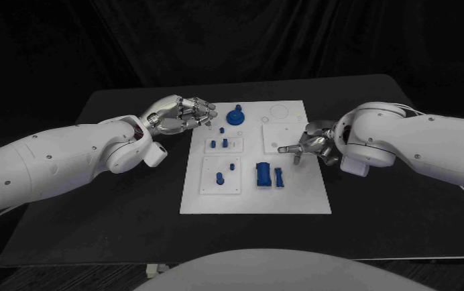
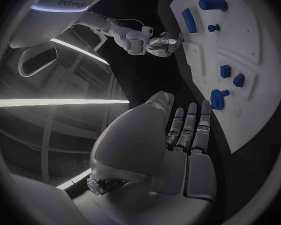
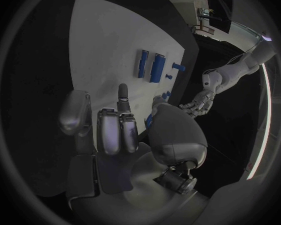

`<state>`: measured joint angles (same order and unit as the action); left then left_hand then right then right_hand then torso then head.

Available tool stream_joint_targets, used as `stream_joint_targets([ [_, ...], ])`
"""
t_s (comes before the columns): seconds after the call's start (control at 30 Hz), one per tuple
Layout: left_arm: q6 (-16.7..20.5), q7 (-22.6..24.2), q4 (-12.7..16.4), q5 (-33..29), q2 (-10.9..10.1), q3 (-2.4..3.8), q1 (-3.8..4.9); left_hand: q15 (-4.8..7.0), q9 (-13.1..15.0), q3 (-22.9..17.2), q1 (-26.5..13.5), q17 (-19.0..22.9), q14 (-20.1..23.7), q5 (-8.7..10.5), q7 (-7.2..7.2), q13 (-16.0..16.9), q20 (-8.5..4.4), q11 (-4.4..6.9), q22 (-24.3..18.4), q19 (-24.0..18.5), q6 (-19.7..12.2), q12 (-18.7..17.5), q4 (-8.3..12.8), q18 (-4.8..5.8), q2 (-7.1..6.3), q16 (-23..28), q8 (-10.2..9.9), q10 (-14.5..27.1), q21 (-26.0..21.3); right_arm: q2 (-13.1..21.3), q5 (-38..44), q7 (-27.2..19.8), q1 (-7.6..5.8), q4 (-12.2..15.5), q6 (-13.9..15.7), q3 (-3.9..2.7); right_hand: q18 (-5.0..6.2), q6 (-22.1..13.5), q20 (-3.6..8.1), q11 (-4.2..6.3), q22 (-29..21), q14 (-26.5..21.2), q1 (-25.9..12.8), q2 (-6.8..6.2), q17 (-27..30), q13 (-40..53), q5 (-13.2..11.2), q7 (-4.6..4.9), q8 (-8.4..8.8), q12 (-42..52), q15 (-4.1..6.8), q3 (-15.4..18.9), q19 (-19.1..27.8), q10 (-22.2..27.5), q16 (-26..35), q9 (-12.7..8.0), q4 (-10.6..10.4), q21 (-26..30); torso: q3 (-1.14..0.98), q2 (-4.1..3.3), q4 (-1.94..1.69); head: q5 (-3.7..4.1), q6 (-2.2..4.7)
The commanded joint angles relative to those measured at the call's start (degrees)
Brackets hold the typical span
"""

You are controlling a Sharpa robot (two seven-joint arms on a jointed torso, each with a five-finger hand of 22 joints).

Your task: Assemble the parts on the task board

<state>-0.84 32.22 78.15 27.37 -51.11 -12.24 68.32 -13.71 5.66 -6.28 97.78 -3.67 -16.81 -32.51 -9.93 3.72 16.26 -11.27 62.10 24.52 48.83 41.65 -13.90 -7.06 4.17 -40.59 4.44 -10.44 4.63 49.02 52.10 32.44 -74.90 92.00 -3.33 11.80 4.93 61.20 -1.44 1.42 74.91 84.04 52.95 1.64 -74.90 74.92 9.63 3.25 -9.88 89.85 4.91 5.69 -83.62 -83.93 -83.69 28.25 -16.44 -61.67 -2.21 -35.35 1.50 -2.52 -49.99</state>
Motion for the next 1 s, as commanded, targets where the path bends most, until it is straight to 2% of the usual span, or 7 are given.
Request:
stream_joint_targets([
  [0.03, 0.7, 2.7, 0.5, -0.5, -0.3, 0.06, -0.09, -0.29, 0.1, -0.2, -0.4, 0.0, -0.1, 0.12, -0.30, -0.1, -0.14, -0.42, 0.3, -0.1, 0.2, 0.1, -0.8, 0.91, 0.23, -0.2, 0.3, -0.5, 0.3, 2.6, 3.2, -13.5, 0.01, 2.6, 17.4, -0.03, -0.19, 0.0, 0.03, -0.20, 8.8, 3.2, 1.4, 1.12, -1.8, 15.1, 2.6, -0.19, -1.30, 0.1, -0.09, 0.9, -1.5, -6.1, 2.0, 0.3, -0.2, -0.4, -0.01, 0.03, -0.01, -0.22, -0.01],
  [0.3, 5.3, 9.0, 3.9, -0.5, -2.0, 0.08, -0.07, 1.28, -0.2, 5.9, -14.8, 0.1, 2.7, 7.71, -0.83, -0.2, 0.02, -0.57, -0.5, -0.5, -0.6, 0.0, -3.0, -0.28, 2.60, 1.4, -0.2, -2.5, -0.6, 7.9, -15.4, -54.6, -0.01, 6.2, 39.5, -0.03, 4.97, -3.3, -2.94, -2.85, -8.5, -14.2, 2.4, 5.91, 41.8, -25.5, 0.3, 2.60, -2.41, -48.3, -3.83, 7.4, 15.3, 23.2, 47.7, -3.0, -0.3, 47.3, 0.00, 0.02, -0.04, 0.09, -0.01],
  [0.37, 6.2, 10.4, 4.9, -0.7, -2.5, 0.09, 0.00, 2.51, -0.2, 9.1, -17.8, 0.4, 7.3, 8.56, -1.03, -0.2, -0.06, 0.62, -1.9, -4.1, -1.1, -1.8, -2.9, -0.52, 3.00, 7.1, -0.3, -2.3, -1.1, 8.3, -20.8, -62.0, -0.02, 6.1, 38.2, -0.02, 3.94, -5.6, -6.83, -7.58, -16.3, -23.0, 4.8, 6.61, 48.4, -34.2, 1.3, 4.95, -1.21, -60.2, -8.41, 8.9, 23.0, 32.7, 60.4, -5.9, 0.2, 56.5, 0.01, 0.03, -0.02, -0.13, -0.01],
  [0.47, 7.7, 11.9, 6.3, -1.7, -3.3, 0.10, 0.18, 4.54, -0.4, 12.7, -19.8, 1.4, 13.9, 10.12, -0.29, -0.3, 0.10, 1.91, -13.0, -14.7, -2.2, -5.2, -2.9, 0.43, 3.82, 20.3, -0.6, -1.0, -1.6, 8.1, -25.3, -68.1, -0.01, 5.2, 34.6, -0.02, -0.25, -14.0, -11.65, -13.63, -30.6, -46.9, 6.9, 6.55, 58.2, -46.2, -0.6, 1.20, 3.90, -74.0, -16.17, 11.0, 49.8, 52.1, 75.8, -10.9, -0.2, 55.7, 0.01, 0.09, -0.01, -0.49, -0.01],
  [0.6, 9.2, 13.7, 8.0, -4.3, -4.2, 0.11, 0.57, 8.97, -2.5, 17.5, -23.5, 2.9, 17.2, 13.56, 2.53, -1.1, -1.43, 5.65, -30.3, -20.8, -14.1, -16.7, -2.9, -0.26, 3.97, 34.9, -1.5, 5.2, -2.5, 7.2, -28.3, -72.2, 0.14, 3.5, 30.5, -0.01, -1.49, -23.5, -15.41, -6.96, -69.4, -76.1, 7.6, 6.94, 70.4, -57.2, -2.2, -3.07, 6.06, -80.7, -14.33, 12.4, 82.2, 71.3, 81.3, -16.2, -0.2, 60.9, 0.02, 0.24, 0.07, -0.49, -0.01],
  [0.77, 10.3, 15.3, 8.5, -5.8, -4.2, 0.12, 0.80, 11.83, -3.6, 21.1, -26.7, 3.5, 16.9, 18.25, 8.30, -2.0, -2.16, 9.35, -49.8, -24.0, -29.3, -26.7, -2.9, -1.16, 4.68, 39.7, -2.5, 10.0, -3.7, 6.1, -29.6, -75.2, 1.17, 1.9, 28.7, 0.00, -0.95, -45.2, -15.41, -0.75, -72.3, -83.1, 7.5, 5.48, 74.1, -68.0, -2.3, -10.42, 7.97, -84.2, -11.53, 11.0, 83.2, 81.3, 83.0, -24.4, -0.3, 61.3, -0.07, 0.75, 0.25, -0.19, -0.01],
  [1.0, 10.3, 15.4, 8.0, -6.3, -3.4, 0.11, 0.87, 11.11, -3.9, 21.6, -27.1, 3.7, 16.8, 19.57, 11.47, -2.3, -1.33, 10.48, -52.2, -24.2, -33.6, -29.9, -2.8, -2.19, 4.79, 40.6, -2.7, 10.5, -3.8, 5.9, -30.0, -76.3, 2.67, 0.9, 27.8, 0.00, -0.80, -48.8, -15.38, -1.44, -73.0, -83.7, 7.3, 5.40, 74.6, -70.5, -2.1, -10.93, 8.32, -84.0, -12.04, 9.9, 83.3, 82.3, 83.2, -26.3, -0.3, 61.4, -0.55, 1.14, 0.67, 0.06, -0.01],
])
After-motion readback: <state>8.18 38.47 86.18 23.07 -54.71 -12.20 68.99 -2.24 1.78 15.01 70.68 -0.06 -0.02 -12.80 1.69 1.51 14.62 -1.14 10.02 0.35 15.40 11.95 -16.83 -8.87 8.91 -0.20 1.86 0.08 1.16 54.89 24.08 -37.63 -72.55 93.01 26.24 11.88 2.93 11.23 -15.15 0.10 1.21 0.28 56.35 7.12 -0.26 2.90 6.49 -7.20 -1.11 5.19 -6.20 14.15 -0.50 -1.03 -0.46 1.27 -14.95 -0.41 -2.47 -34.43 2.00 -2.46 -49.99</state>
